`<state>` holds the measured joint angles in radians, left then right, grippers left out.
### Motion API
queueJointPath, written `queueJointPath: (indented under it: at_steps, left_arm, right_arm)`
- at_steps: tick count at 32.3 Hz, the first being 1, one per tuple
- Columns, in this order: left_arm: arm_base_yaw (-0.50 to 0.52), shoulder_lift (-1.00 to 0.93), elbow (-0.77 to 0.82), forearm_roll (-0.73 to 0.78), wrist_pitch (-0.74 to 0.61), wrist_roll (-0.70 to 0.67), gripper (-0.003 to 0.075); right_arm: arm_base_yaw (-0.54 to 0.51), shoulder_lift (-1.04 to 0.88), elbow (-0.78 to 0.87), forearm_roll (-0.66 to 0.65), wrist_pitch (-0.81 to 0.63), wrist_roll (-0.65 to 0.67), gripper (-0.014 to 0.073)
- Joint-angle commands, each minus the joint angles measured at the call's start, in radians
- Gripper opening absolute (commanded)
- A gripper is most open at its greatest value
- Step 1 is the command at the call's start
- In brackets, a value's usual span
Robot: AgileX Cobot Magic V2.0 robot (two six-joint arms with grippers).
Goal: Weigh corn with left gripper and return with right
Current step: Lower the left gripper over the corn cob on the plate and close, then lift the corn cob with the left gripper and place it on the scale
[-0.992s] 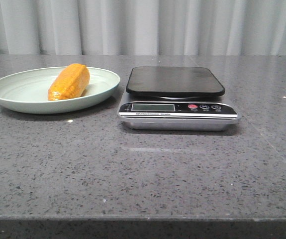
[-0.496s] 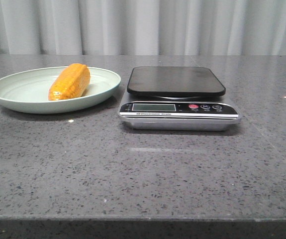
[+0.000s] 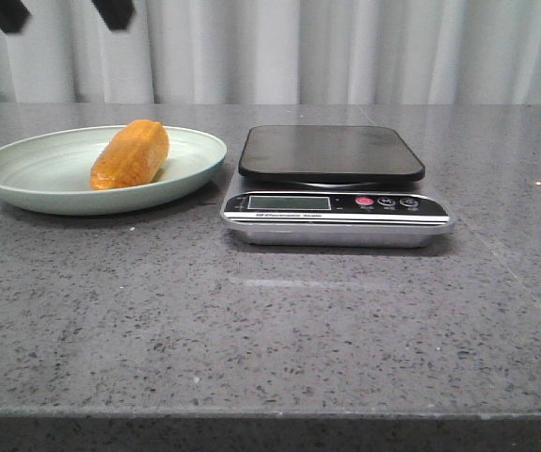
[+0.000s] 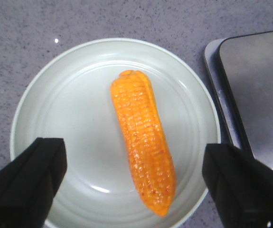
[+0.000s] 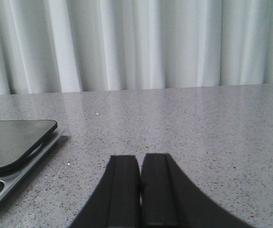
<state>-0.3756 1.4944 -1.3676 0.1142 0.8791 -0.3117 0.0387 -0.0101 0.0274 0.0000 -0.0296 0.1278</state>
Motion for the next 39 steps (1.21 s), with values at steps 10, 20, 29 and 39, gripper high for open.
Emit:
queueJointPath:
  at_steps: [10, 20, 29, 39]
  left_arm:
    - [-0.009, 0.187, -0.110, -0.012, 0.009, -0.139, 0.0638]
    - [-0.009, 0.277, -0.128, -0.019, 0.017, -0.139, 0.0538]
    - [-0.016, 0.286, -0.253, -0.027, 0.080, -0.133, 0.0134]
    - [-0.178, 0.294, -0.391, -0.032, 0.048, -0.130, 0.0130]
  right_arm:
    - [-0.006, -0.018, -0.008, -0.006, -0.081, -0.009, 0.0163]
    - [-0.006, -0.018, -0.008, -0.006, -0.081, -0.009, 0.0163]
    - [-0.006, -0.018, -0.008, -0.006, -0.081, -0.009, 0.0163]
    - [-0.006, -0.018, -0.008, -0.006, -0.081, -0.009, 0.0163]
